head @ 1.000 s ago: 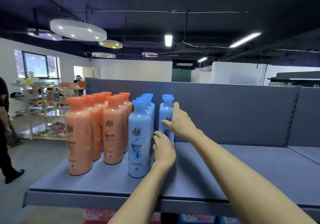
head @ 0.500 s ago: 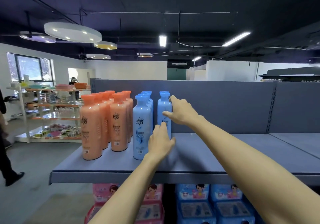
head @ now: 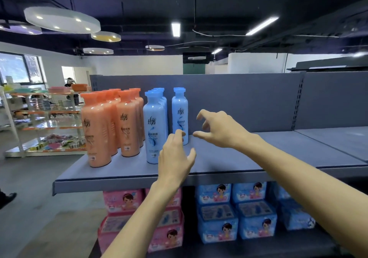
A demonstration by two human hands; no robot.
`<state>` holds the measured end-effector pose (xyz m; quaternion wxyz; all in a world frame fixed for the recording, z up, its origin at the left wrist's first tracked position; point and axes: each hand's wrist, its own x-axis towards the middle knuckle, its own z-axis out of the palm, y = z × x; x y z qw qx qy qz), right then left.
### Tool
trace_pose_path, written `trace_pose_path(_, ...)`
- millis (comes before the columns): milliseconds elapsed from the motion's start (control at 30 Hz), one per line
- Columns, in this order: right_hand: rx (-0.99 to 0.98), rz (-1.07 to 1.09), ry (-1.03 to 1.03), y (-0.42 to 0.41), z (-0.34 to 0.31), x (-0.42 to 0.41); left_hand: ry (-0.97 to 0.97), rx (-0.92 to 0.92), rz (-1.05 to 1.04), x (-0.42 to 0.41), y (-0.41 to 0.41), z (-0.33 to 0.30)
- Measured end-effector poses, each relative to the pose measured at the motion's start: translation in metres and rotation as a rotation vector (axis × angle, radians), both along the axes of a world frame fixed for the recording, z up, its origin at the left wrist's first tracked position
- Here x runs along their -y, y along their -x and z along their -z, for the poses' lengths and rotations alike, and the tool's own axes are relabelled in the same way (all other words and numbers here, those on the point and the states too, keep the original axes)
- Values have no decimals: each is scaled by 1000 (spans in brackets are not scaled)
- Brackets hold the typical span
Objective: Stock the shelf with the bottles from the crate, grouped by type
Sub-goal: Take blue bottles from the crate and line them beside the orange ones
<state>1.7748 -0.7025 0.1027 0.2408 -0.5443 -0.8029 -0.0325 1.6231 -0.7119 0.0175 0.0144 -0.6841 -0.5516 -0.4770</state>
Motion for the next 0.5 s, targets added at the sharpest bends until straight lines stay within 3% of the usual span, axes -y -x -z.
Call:
trace_pose_path(233, -52, -75, 23, -24, 49, 54, -16, -60, 97, 57, -4, 58)
trace_pose_path(500, -61, -45, 241, -47, 179, 90, 441, -84, 157, 96, -16, 194)
